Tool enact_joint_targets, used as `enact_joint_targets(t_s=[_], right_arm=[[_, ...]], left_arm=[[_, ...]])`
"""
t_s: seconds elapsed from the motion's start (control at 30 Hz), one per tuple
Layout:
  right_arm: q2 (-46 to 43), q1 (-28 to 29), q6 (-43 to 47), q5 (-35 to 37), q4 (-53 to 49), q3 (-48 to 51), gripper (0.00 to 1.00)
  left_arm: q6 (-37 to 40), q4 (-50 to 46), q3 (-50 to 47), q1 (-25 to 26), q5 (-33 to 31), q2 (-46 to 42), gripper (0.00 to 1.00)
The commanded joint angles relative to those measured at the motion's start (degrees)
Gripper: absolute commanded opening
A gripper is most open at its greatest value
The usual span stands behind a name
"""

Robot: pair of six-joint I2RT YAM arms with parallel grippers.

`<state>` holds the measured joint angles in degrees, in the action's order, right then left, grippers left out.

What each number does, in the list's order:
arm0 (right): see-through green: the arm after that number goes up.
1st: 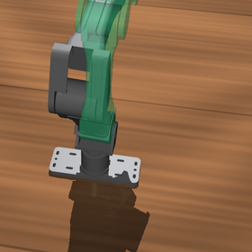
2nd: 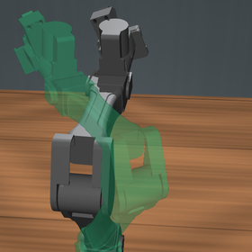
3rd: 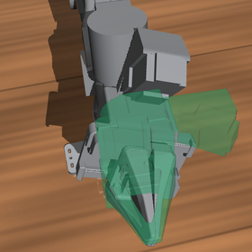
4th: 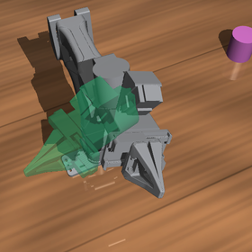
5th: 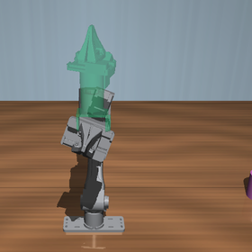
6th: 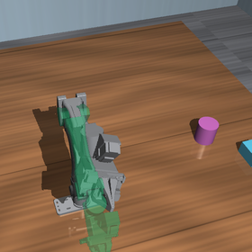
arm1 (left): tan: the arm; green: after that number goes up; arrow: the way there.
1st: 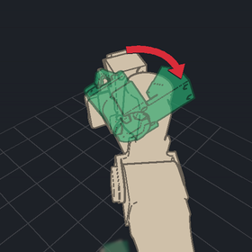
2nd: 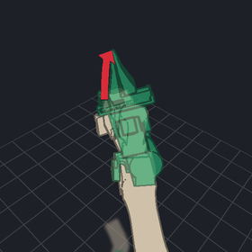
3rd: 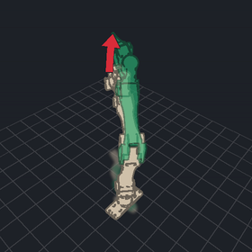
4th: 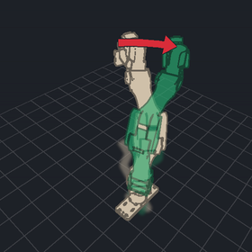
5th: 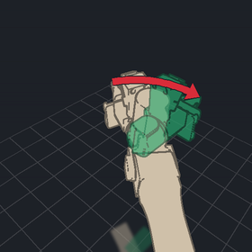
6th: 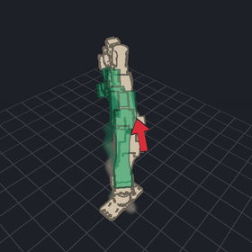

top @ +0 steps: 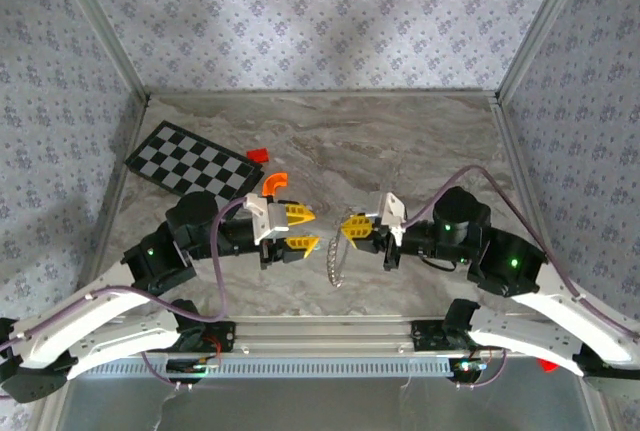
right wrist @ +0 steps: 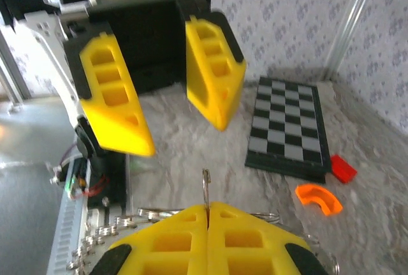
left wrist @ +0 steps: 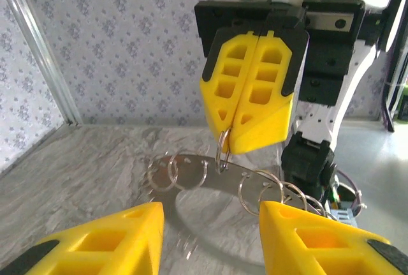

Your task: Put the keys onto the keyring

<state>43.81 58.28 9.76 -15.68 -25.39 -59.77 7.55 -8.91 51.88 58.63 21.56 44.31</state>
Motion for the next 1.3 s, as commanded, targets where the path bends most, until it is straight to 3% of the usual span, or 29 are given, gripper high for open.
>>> enact_joint_targets(t_s=[0.0, 0.23, 1.13, 1.27], right_arm=[[2.42, 0.33, 4.82, 1.46, -11.24, -4.75, 0.0], [7.12, 2.54, 8.56, 3.17, -18.55, -10.92, 0.0], [9.8, 5.0, 10.79, 6.98, -18.04, -12.79, 0.0], [9.46, 5.26, 10.81, 6.81, -17.69, -12.66, 0.0]], left_arm=[[3.59, -8.31, 2.98, 0.34, -0.72, 0.51, 0.42], [3.63, -8.2, 3.93, 0.32, 0.67, 2.69, 0.38], [0.42, -1.21, 4.34, 0.34, 6.05, 9.72, 0.3], [0.36, -1.22, 4.37, 0.34, 5.65, 10.0, 0.23]])
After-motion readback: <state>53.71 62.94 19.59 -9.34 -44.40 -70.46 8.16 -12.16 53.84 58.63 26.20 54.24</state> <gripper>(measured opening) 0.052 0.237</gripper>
